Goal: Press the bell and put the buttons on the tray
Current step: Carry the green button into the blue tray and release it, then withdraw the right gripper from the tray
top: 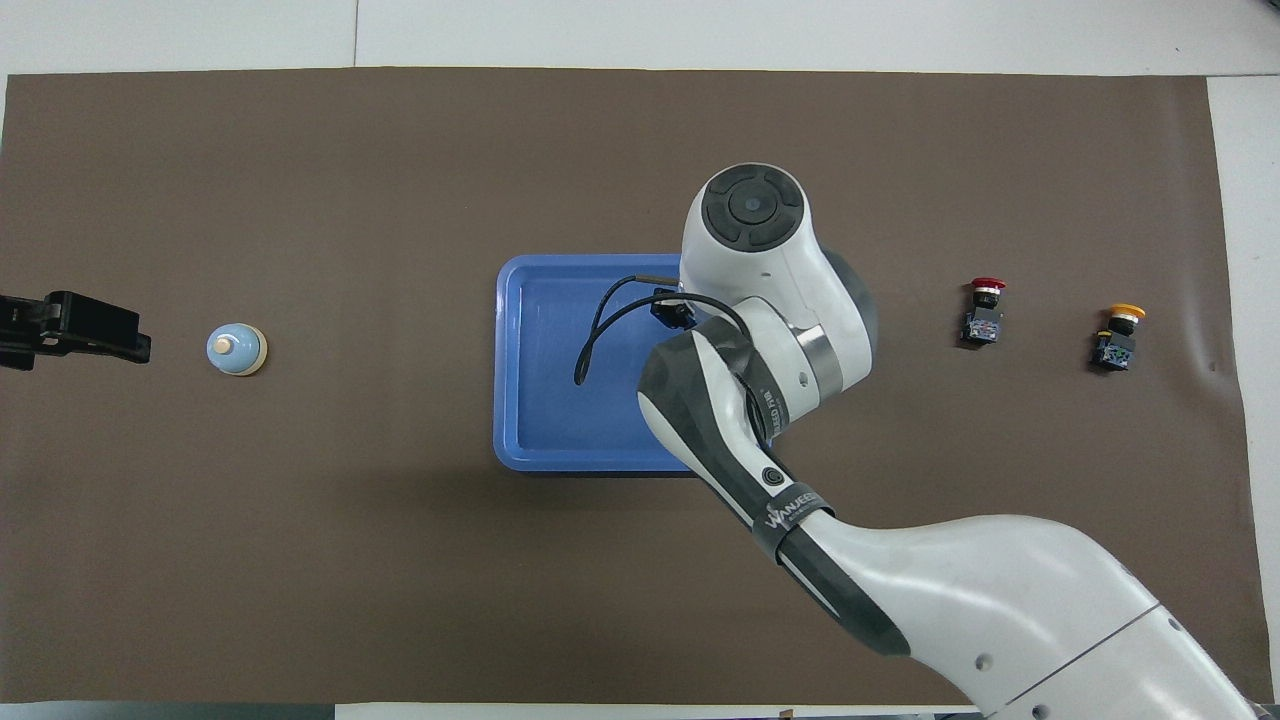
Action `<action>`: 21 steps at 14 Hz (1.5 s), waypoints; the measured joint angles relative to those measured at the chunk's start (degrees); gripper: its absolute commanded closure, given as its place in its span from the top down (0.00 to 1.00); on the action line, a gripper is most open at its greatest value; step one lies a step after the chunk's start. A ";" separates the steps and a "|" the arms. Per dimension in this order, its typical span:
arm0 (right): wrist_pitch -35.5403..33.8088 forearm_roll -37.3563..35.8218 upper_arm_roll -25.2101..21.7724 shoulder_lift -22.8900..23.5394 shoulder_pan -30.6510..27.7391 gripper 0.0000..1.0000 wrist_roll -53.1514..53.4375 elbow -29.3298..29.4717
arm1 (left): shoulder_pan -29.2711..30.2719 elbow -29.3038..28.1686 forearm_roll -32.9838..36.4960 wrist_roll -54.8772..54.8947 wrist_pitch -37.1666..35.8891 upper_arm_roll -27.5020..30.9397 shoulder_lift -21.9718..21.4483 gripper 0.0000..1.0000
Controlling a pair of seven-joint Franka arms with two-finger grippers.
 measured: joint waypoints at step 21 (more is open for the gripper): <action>-10.51 -1.28 -1.74 -10.59 -23.06 1.00 -20.59 -2.70 | -0.12 -0.77 0.00 0.02 -0.63 0.47 -0.03 1.00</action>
